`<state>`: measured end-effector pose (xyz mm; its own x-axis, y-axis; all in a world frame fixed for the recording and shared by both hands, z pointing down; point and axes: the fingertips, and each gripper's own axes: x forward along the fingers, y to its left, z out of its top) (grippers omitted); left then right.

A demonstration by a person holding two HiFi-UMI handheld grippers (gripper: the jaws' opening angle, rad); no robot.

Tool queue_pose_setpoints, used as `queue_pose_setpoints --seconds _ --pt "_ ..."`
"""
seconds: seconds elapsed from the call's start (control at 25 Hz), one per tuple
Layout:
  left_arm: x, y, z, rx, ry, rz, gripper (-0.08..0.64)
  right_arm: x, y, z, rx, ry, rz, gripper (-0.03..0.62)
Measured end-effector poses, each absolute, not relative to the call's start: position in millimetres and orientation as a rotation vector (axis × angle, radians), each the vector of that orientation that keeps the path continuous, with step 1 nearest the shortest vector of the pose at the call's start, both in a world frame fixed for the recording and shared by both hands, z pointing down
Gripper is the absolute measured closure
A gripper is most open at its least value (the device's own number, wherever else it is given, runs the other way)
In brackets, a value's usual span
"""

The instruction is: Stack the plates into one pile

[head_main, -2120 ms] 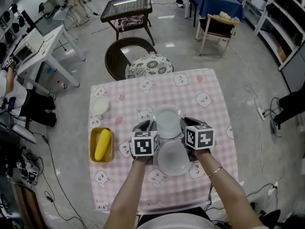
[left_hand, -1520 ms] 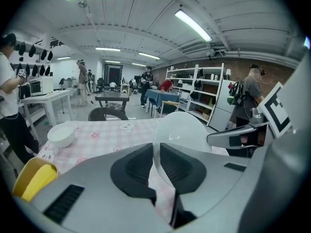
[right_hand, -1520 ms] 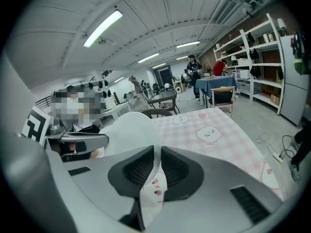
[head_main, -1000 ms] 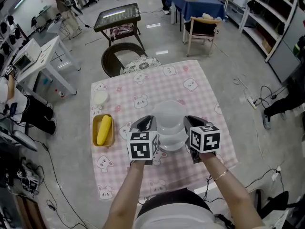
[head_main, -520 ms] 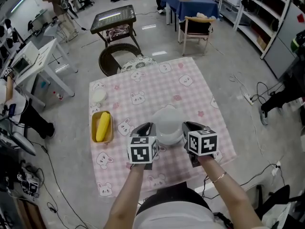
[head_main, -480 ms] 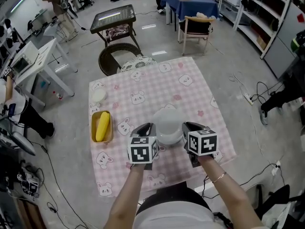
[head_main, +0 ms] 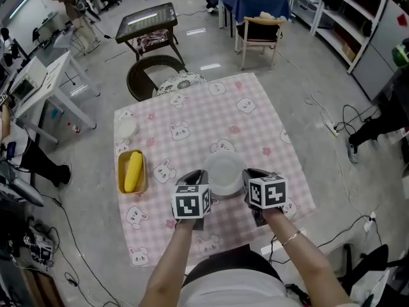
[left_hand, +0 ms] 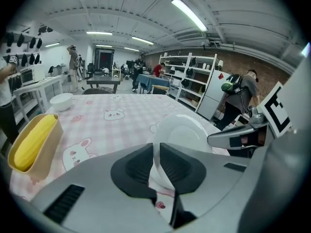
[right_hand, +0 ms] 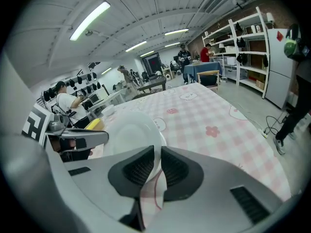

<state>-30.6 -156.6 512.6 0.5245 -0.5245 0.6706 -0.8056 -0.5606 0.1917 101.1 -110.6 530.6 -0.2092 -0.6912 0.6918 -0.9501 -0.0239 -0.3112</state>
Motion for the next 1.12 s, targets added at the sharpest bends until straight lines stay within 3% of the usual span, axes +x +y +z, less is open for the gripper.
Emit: queue_pose_setpoints --seconds 1.12 --pt "-25 -177 558 2.193 -1.142 0.865 0.499 108 -132 565 1.658 -1.918 1.054 0.532"
